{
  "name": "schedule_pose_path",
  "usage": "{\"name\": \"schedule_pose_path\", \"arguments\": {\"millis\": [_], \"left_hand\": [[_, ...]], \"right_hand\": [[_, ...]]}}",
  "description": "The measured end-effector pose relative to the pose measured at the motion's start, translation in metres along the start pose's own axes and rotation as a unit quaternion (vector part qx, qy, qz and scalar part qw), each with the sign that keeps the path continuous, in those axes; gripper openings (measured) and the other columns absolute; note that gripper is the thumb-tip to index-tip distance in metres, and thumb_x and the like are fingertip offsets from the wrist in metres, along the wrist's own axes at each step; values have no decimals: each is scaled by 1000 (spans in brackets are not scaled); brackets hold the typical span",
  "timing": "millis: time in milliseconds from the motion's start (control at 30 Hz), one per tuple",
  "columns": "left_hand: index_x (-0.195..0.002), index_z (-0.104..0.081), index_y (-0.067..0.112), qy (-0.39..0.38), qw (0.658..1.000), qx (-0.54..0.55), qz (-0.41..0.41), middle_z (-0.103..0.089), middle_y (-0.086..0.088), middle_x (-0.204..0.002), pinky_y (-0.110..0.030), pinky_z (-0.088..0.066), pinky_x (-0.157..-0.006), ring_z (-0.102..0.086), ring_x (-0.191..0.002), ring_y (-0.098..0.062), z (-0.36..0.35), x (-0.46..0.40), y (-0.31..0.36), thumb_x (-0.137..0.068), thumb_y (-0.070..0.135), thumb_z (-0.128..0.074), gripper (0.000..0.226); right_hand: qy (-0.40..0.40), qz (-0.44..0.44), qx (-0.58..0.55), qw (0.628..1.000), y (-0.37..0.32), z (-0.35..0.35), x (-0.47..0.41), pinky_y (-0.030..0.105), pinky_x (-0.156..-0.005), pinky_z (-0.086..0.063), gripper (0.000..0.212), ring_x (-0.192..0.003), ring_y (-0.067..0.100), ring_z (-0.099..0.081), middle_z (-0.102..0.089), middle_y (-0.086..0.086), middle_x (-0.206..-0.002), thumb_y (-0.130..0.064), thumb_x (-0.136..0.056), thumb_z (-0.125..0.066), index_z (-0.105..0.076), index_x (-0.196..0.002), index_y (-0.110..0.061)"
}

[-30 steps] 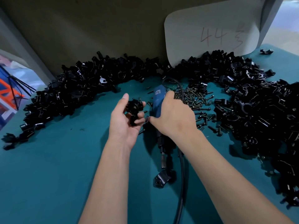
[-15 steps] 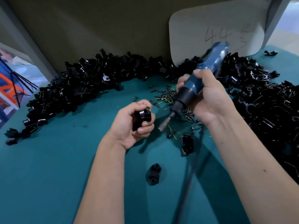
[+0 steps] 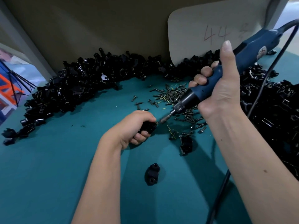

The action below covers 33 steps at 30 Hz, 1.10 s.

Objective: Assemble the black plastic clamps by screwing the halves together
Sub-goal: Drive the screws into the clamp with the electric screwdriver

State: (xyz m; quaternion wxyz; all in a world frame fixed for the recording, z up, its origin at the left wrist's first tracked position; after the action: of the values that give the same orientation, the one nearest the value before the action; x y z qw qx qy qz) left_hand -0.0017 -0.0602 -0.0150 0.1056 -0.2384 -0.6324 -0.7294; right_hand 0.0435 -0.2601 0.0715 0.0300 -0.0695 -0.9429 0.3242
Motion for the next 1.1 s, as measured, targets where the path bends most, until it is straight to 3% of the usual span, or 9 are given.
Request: {"name": "schedule_pose_path", "arguments": {"millis": [333, 700, 867, 1100], "left_hand": [[-81, -45, 29, -10, 999, -51, -15, -35, 1, -52, -11, -13, -41, -21, -39, -8, -5, 3, 5, -98, 21, -49, 19], [-77, -45, 28, -20, 998, -60, -18, -36, 2, -52, -10, -15, -40, -21, -40, -8, -6, -3, 3, -96, 24, -51, 20], [-74, -46, 27, -36, 997, -59, -24, -36, 1, -53, -11, -16, -40, -21, -40, -8, -7, -3, 3, -73, 37, -58, 15], [-73, -48, 28, -33, 998, -57, -22, -37, 2, -52, -11, -16, -39, -21, -39, -9, -7, -5, 2, -72, 38, -58, 14]], "right_hand": [[-11, -31, -18, 999, 6, 0, -1, 25, -50, -36, 29, -49, 11, -33, -38, -6, -60, -25, -97, -57, -40, -73, -23], [-30, -26, -11, 999, 6, -3, -1, 26, -51, -36, 29, -48, 12, -31, -35, -6, -60, -23, -97, -53, -39, -72, -22], [-32, -22, -7, 999, 6, -3, 0, 27, -51, -36, 28, -48, 12, -32, -36, -6, -60, -23, -96, -53, -39, -72, -22], [-32, -22, -6, 999, 7, -4, 0, 27, -52, -36, 28, -48, 11, -31, -35, -6, -60, -23, -96, -53, -39, -72, -22]]}}
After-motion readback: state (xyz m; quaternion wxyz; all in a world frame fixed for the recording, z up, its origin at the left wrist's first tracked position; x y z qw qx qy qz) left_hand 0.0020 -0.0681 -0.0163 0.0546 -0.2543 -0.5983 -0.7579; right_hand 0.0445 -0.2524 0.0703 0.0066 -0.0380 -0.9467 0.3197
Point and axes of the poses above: each hand's wrist, its own x-axis away from the middle knuckle, its own z-axis out of the back of the hand, y = z × x, the point moved 7 cm from there along -x, towards the middle knuckle
